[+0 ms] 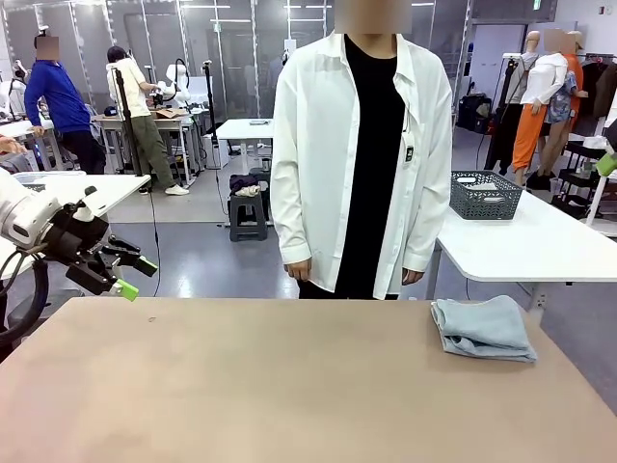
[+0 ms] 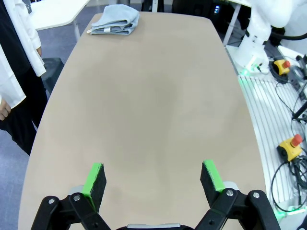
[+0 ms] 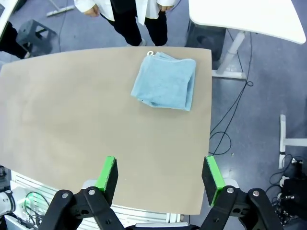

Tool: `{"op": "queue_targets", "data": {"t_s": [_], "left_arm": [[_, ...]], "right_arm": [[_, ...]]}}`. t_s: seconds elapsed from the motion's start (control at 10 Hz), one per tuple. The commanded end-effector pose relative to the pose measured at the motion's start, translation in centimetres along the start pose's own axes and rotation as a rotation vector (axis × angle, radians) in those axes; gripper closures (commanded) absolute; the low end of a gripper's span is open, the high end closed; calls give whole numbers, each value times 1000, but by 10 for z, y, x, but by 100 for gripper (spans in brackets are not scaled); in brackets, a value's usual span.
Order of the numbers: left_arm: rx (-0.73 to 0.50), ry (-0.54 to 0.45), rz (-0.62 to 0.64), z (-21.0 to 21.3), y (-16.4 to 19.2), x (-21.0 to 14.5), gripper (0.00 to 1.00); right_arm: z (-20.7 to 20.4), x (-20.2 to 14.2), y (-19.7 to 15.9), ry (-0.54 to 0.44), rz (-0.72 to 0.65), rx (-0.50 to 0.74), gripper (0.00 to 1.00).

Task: Fold the towels and place them in the basket.
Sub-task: Stack the folded Towel with hook on the right side of the table.

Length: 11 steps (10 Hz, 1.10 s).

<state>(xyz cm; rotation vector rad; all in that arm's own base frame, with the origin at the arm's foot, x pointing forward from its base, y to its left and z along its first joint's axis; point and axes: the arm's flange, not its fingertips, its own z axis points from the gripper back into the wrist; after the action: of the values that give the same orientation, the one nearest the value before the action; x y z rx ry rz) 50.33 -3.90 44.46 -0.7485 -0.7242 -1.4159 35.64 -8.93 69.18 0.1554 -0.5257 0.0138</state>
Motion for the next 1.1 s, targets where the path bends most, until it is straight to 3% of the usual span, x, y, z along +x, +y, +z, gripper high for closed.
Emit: {"op": "queue_targets", "data": {"t_s": [0.0,1.0], "left_arm": [[0,0,-3,0,-1,1,0],[0,0,-3,0,-1,1,0]], "right_arm": [[4,3,-1,1,-9,7,12],[4,3,-1,1,-9,7,12]]}}
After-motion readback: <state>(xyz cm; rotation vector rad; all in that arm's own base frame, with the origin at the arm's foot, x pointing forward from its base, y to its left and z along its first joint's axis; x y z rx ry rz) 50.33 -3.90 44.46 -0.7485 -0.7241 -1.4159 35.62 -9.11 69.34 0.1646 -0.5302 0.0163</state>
